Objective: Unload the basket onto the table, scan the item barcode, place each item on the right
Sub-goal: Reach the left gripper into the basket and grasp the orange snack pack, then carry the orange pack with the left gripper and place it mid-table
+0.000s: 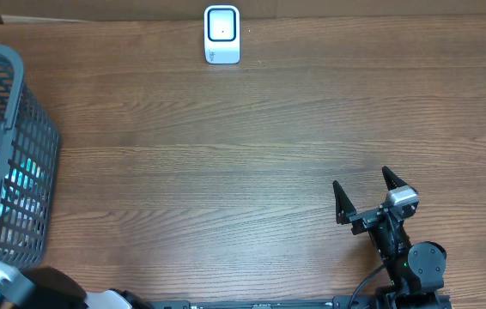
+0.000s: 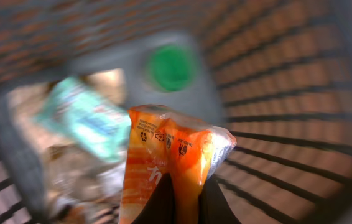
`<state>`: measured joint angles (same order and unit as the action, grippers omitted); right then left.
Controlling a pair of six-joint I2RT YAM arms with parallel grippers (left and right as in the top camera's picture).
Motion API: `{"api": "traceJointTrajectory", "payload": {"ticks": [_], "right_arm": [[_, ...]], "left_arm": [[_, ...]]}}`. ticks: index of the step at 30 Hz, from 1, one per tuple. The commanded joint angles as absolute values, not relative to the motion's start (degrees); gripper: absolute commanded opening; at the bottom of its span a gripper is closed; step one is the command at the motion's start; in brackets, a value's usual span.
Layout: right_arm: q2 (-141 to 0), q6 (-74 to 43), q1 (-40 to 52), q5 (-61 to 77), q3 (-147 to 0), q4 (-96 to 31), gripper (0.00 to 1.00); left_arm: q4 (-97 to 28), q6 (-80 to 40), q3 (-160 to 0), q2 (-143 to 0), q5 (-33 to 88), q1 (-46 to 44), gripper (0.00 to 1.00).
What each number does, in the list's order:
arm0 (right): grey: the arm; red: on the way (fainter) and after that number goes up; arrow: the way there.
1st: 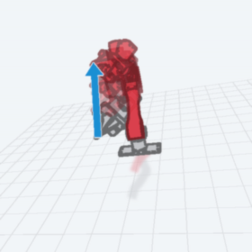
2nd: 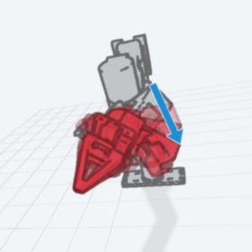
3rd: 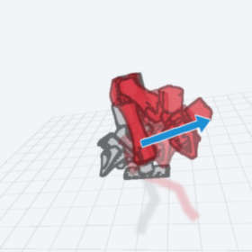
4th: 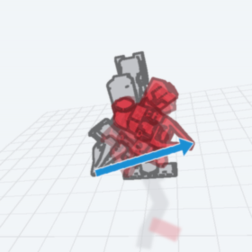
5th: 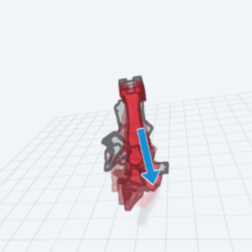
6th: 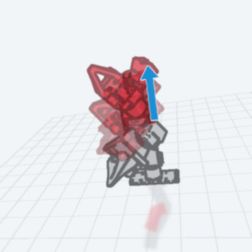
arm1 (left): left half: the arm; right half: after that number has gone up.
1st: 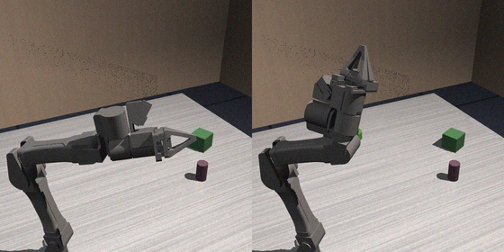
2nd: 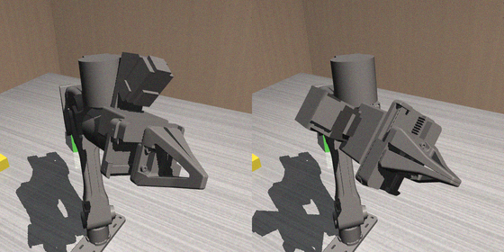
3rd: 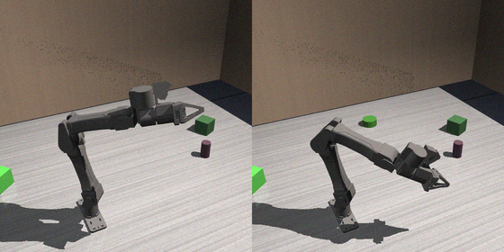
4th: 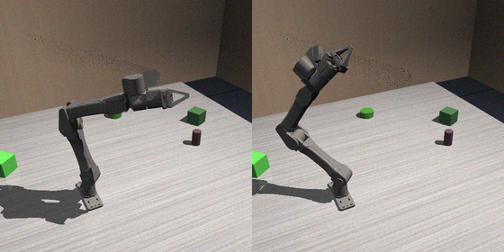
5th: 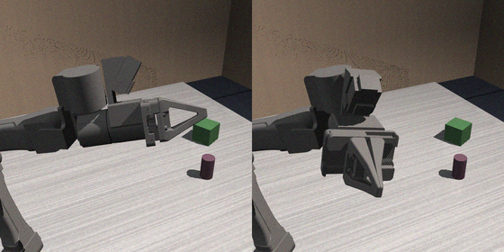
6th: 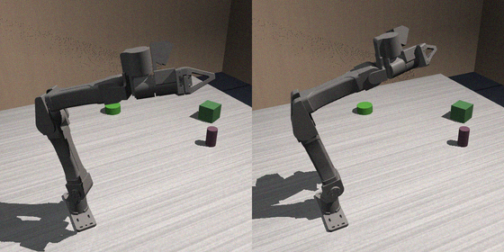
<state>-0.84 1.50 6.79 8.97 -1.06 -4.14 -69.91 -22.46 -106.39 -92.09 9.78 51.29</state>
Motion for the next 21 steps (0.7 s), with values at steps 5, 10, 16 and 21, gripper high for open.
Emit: {"api": "traceJointTrajectory", "payload": {"ticks": [5, 10, 16, 21], "right_arm": [[-0.19, 1.37, 7.03, 9.02, -0.47, -3.99, 1.0], [-0.19, 1.37, 7.03, 9.02, -0.47, -3.97, 1.0], [-0.19, 1.37, 7.03, 9.02, -0.47, -3.99, 1.0], [-0.16, 1.37, 7.03, 9.02, -0.47, -3.99, 1.0]], "left_arm": [[-70.06, -19.25, -109.97, -80.42, 12.56, 33.89, 0.04], [-72.93, -19.27, -109.21, -79.72, 5.26, 13.3, 0.04], [-69.91, -29.02, -99.44, -85.06, -7.22, -12.97, 0.04], [-58.24, -37.89, -93.47, -97.47, -9.13, -26.68, 0.04]]}}
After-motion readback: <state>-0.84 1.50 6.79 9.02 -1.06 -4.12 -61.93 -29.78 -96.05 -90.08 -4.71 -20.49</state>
